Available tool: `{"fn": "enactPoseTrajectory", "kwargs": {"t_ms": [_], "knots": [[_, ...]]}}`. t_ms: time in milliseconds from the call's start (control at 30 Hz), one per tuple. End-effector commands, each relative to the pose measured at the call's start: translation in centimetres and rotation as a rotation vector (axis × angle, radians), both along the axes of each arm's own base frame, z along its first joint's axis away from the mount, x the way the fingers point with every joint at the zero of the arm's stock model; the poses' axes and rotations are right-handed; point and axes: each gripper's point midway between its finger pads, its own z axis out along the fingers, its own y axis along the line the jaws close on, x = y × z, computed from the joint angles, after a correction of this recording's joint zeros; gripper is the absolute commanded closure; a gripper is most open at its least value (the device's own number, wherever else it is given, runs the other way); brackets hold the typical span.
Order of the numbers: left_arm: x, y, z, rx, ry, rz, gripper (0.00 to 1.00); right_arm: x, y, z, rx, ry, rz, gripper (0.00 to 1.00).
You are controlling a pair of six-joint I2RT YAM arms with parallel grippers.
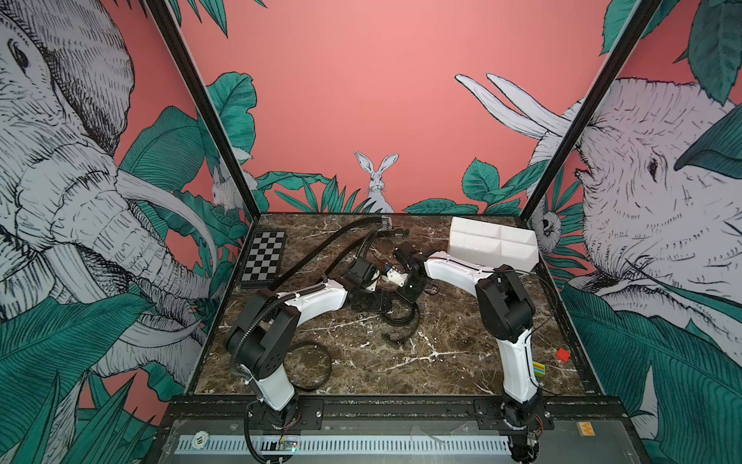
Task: Place the belts into the storage roll
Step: Roll the belt at the center of the board.
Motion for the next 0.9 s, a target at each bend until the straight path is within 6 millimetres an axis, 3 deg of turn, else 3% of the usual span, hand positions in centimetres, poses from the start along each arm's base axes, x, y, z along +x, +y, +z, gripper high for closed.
{"fn": "enactPoseTrajectory", "kwargs": {"t_ms": [0, 233, 433, 667, 800, 867], "knots": [[1.0, -0.5, -0.5, -0.008, 0.000, 0.027, 0.30, -0.1, 0.7, -0.4, 0.012, -0.005, 0.026, 1.00], [1.8, -0.3, -2.3, 0.072, -0.007, 0.050, 0.51, -0.5, 0.9, -0.9, 0.012, 0.011, 0.036, 1.00], [2.4, -1.1, -2.4, 0.079, -0.030, 0.047, 0.54, -0.7, 1.1, -1.1, 0.016, 0.017, 0.048, 1.00], [1.9, -1.4, -3.1, 0.160, -0.049, 0.024, 0.88, -0.7, 1.4, -0.8, 0.025, 0.044, 0.011, 1.00], [1.6, -1.1, -3.1, 0.218, -0.077, 0.027, 1.00, -0.9, 1.4, -0.3, 0.040, 0.071, -0.038, 1.00], [1.6, -0.8, -2.9, 0.247, -0.104, 0.033, 1.00, -1.0, 1.5, 0.0, 0.056, 0.082, -0.069, 0.88]]}}
